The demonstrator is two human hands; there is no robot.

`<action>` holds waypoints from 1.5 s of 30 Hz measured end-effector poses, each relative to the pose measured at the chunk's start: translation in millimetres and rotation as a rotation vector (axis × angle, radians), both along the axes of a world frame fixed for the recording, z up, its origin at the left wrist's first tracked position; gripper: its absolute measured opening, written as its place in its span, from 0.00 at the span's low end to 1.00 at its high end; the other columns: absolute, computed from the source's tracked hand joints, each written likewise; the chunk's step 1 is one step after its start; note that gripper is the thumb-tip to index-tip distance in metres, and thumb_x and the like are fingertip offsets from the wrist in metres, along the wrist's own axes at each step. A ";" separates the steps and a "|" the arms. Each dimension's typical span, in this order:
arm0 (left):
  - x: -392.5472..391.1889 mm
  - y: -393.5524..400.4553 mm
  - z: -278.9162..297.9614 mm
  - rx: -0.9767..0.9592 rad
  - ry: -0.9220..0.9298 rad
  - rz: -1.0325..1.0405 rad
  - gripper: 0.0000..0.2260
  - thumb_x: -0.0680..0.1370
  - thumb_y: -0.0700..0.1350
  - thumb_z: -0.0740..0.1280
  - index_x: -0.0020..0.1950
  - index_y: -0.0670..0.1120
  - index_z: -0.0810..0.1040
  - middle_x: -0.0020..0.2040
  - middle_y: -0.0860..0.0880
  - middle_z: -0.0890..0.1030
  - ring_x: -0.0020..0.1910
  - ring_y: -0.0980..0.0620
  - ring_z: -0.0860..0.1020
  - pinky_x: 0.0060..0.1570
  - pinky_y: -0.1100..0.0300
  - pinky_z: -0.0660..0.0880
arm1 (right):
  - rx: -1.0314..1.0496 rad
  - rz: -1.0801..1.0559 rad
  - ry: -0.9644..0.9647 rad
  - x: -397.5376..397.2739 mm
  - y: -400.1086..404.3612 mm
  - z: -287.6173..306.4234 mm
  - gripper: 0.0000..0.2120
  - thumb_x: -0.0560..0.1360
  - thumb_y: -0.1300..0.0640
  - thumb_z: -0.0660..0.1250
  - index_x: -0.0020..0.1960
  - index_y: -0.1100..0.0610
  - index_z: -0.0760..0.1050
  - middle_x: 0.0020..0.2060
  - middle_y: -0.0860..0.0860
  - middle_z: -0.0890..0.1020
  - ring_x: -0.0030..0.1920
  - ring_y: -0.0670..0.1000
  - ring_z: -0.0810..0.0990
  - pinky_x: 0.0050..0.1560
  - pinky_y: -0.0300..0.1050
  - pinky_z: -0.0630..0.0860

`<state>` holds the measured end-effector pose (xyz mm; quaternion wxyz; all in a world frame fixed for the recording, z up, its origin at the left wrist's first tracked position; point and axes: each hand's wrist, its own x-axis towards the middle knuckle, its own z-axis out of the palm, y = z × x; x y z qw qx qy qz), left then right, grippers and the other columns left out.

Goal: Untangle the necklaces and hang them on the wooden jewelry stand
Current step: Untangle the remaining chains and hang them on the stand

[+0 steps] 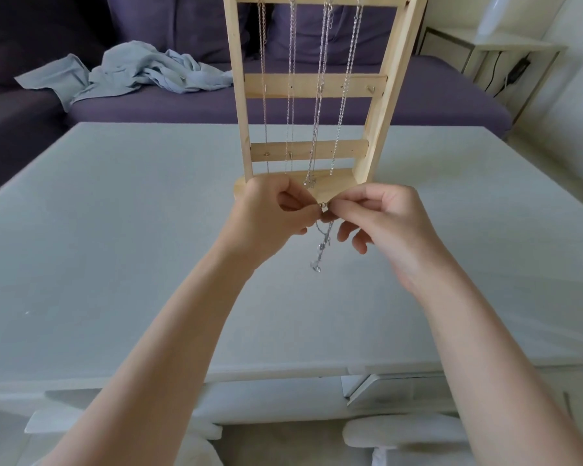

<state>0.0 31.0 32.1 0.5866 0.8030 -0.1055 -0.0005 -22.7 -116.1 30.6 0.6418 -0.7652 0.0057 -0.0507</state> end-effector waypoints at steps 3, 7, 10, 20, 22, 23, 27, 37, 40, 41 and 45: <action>0.0 0.1 -0.2 0.012 0.000 -0.021 0.07 0.72 0.33 0.70 0.41 0.44 0.76 0.33 0.49 0.81 0.31 0.57 0.78 0.38 0.62 0.79 | 0.069 -0.008 0.054 1.2 1.8 -1.1 0.08 0.74 0.69 0.63 0.38 0.61 0.76 0.27 0.51 0.78 0.24 0.48 0.73 0.23 0.38 0.66; -0.9 2.3 0.6 0.040 -0.019 -0.053 0.07 0.72 0.34 0.71 0.44 0.46 0.79 0.34 0.48 0.81 0.35 0.53 0.78 0.41 0.59 0.78 | 0.041 0.005 0.046 2.9 -1.3 -2.9 0.06 0.73 0.66 0.66 0.40 0.60 0.79 0.24 0.49 0.73 0.28 0.52 0.69 0.26 0.37 0.65; -0.9 3.2 0.8 0.034 -0.057 -0.044 0.06 0.72 0.35 0.71 0.43 0.46 0.80 0.33 0.48 0.82 0.34 0.53 0.78 0.40 0.59 0.78 | 0.030 0.040 0.018 1.0 -1.4 -2.4 0.06 0.72 0.66 0.69 0.38 0.58 0.81 0.24 0.49 0.72 0.27 0.48 0.67 0.26 0.36 0.63; -4.8 -4.4 3.2 -0.309 0.321 -0.083 0.06 0.79 0.42 0.63 0.43 0.45 0.77 0.34 0.52 0.77 0.34 0.56 0.72 0.33 0.67 0.72 | -0.102 0.029 -0.216 3.4 1.8 -1.8 0.06 0.73 0.64 0.70 0.39 0.56 0.79 0.28 0.48 0.76 0.27 0.41 0.69 0.31 0.32 0.67; -3.8 -7.8 0.5 -0.187 0.278 -0.063 0.11 0.79 0.43 0.61 0.40 0.44 0.78 0.30 0.53 0.74 0.30 0.57 0.69 0.31 0.67 0.70 | -0.230 -0.006 -0.289 4.6 2.1 -3.9 0.06 0.72 0.65 0.70 0.39 0.56 0.79 0.28 0.47 0.76 0.28 0.41 0.71 0.33 0.32 0.68; -3.4 -9.0 -0.7 -0.113 0.232 -0.050 0.13 0.79 0.43 0.61 0.37 0.43 0.79 0.27 0.54 0.73 0.28 0.57 0.68 0.30 0.67 0.68 | -0.293 -0.018 -0.326 5.0 2.2 -5.3 0.06 0.71 0.66 0.70 0.39 0.57 0.79 0.28 0.45 0.76 0.28 0.41 0.71 0.33 0.30 0.68; -1.4 -7.7 -0.5 0.146 0.060 -0.021 0.17 0.78 0.41 0.60 0.30 0.47 0.77 0.20 0.57 0.72 0.23 0.59 0.67 0.26 0.69 0.64 | -0.499 -0.046 -0.444 6.2 3.0 -11.4 0.06 0.71 0.66 0.69 0.38 0.56 0.78 0.31 0.40 0.74 0.31 0.38 0.73 0.33 0.27 0.66; -0.4 -4.5 -5.4 0.021 0.157 -0.043 0.15 0.75 0.36 0.61 0.30 0.43 0.77 0.27 0.52 0.75 0.27 0.56 0.69 0.32 0.66 0.71 | -0.600 0.001 -0.557 10.5 2.5 -15.5 0.03 0.70 0.63 0.67 0.39 0.58 0.79 0.32 0.40 0.71 0.33 0.41 0.72 0.34 0.29 0.66; 0.0 -3.8 -5.1 -0.120 0.237 -0.056 0.14 0.77 0.35 0.61 0.34 0.42 0.80 0.26 0.53 0.75 0.27 0.58 0.69 0.30 0.70 0.71 | -0.518 0.021 -0.539 10.8 1.4 -12.2 0.03 0.71 0.63 0.68 0.40 0.57 0.79 0.33 0.42 0.73 0.35 0.45 0.74 0.35 0.30 0.67; 0.0 -3.5 -4.8 -0.148 0.250 -0.061 0.13 0.77 0.36 0.61 0.35 0.42 0.81 0.27 0.53 0.75 0.27 0.58 0.69 0.30 0.70 0.71 | -0.474 0.031 -0.513 10.3 0.7 -10.9 0.04 0.71 0.63 0.69 0.39 0.56 0.79 0.33 0.42 0.74 0.35 0.46 0.74 0.35 0.30 0.68; -0.7 -3.3 -4.3 -0.155 0.240 -0.079 0.12 0.78 0.37 0.62 0.37 0.42 0.81 0.29 0.52 0.75 0.28 0.59 0.69 0.31 0.70 0.71 | -0.333 0.081 -0.395 6.7 -3.1 -6.0 0.09 0.72 0.65 0.70 0.38 0.53 0.79 0.34 0.45 0.77 0.32 0.43 0.75 0.33 0.31 0.68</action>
